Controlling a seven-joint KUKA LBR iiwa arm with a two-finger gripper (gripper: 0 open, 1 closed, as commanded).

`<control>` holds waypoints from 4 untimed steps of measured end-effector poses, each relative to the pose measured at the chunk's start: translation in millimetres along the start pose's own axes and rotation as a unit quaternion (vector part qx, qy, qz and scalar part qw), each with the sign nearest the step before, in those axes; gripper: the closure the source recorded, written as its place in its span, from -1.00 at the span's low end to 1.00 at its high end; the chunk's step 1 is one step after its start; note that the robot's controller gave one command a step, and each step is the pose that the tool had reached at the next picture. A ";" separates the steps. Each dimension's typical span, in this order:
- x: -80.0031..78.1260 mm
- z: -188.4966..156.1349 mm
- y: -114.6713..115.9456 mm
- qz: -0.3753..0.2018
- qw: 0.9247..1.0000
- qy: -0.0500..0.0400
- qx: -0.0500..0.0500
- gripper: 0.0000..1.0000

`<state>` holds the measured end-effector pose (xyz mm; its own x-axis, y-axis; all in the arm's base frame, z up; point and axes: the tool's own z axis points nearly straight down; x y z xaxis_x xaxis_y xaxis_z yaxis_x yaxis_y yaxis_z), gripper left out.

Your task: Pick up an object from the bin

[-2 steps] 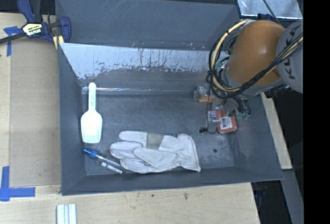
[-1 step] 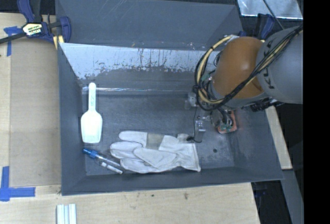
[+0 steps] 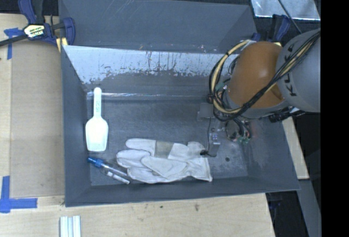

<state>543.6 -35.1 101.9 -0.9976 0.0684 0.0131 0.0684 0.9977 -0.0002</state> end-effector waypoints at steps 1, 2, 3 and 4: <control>-0.8 -24.8 15.4 -0.020 1.000 -0.013 0.000 -1.00; 30.8 22.4 22.7 -0.025 1.000 -0.009 0.000 -1.00; 35.9 38.7 23.3 -0.046 0.999 -0.011 0.000 1.00; 32.1 34.4 23.0 -0.053 0.999 -0.009 0.000 1.00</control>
Offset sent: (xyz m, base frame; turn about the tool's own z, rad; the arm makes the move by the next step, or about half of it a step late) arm -0.0384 0.0284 -0.0319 -0.0504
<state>512.7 -9.9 67.9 -0.9993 -0.0378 -0.0056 -0.0378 0.9993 0.0004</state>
